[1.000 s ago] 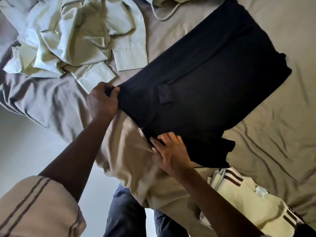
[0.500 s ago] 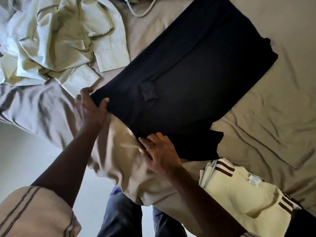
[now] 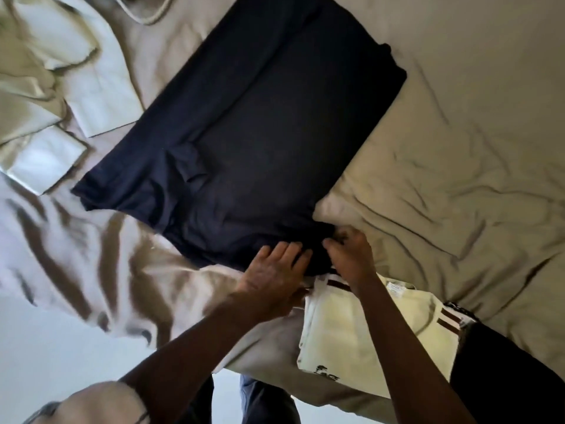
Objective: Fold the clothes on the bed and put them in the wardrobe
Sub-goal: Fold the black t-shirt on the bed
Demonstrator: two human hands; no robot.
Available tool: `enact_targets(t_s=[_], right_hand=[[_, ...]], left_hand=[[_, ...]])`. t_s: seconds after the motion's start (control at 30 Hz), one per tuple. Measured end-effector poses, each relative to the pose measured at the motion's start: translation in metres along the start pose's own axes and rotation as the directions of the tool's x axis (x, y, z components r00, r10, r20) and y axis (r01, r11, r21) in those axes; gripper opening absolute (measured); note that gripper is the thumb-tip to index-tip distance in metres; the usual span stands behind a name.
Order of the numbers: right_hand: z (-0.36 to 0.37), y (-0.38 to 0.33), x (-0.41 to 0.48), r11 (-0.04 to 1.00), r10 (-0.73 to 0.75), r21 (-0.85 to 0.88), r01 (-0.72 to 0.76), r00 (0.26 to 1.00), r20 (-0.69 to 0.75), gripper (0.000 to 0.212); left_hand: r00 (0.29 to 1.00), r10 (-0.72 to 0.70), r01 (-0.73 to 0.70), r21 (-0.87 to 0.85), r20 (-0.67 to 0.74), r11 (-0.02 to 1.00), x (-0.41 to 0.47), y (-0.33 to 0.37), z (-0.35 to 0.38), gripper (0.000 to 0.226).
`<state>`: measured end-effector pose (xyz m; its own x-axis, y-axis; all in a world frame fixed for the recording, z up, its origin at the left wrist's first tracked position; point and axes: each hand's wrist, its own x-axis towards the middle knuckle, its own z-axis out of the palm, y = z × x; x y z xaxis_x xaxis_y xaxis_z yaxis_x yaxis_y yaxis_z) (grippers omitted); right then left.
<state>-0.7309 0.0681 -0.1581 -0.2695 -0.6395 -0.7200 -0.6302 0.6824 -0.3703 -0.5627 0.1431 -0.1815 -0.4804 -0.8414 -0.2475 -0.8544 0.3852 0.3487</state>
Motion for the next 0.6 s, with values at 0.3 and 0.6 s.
enact_targets(t_s=[0.3, 0.6], right_hand=[[-0.068, -0.087, 0.107, 0.890, 0.078, 0.451, 0.061, 0.956, -0.284, 0.041], [-0.111, -0.180, 0.197, 0.902, 0.006, 0.416, 0.111, 0.963, -0.270, 0.012]], left_hand=[[0.940, -0.329, 0.331, -0.498, 0.094, 0.802, 0.043, -0.011, -0.019, 0.021], [0.847, -0.191, 0.474, -0.867, 0.497, -0.156, 0.037, -0.071, -0.092, 0.013]])
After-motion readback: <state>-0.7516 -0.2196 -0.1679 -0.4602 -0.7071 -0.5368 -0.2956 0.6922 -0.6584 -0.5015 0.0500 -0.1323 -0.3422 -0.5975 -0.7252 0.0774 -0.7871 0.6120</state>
